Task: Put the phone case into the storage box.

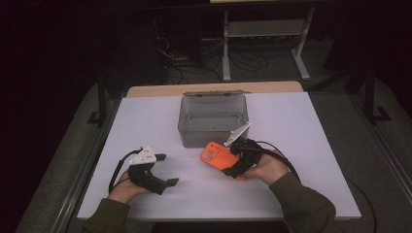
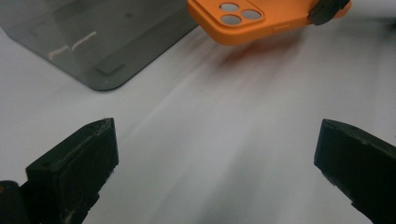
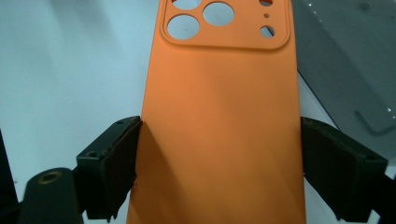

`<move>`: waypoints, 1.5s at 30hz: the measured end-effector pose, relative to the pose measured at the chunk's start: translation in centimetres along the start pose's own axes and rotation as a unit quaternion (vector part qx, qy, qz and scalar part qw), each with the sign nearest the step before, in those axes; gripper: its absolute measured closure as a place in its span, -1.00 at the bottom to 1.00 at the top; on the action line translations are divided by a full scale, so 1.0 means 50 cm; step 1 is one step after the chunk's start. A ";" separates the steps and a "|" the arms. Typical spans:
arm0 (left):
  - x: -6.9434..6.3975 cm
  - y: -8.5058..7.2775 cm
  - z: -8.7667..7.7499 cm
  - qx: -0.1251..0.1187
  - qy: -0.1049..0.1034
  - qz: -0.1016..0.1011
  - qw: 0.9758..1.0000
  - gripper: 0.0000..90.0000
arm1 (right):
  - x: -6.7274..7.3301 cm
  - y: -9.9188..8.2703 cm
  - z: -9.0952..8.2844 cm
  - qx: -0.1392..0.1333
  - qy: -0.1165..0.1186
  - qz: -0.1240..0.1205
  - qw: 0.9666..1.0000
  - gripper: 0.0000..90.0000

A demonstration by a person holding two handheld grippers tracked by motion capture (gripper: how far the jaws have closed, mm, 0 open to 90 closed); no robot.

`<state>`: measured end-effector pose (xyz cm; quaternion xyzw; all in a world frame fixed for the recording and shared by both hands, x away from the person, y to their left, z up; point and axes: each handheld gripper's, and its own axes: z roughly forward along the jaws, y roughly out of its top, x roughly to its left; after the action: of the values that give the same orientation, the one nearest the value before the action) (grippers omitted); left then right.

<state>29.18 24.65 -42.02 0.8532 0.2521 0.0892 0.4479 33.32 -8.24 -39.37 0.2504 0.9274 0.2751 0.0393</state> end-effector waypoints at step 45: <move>-0.009 0.025 0.023 -0.013 -0.021 -0.002 1.000 -1.00 | 0.008 0.004 0.010 0.002 -0.001 -0.019 1.000 -0.66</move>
<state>29.65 22.99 -41.67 0.8486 0.2430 0.0735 0.4642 33.17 -7.63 -39.67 0.2332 0.9326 0.2718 0.0447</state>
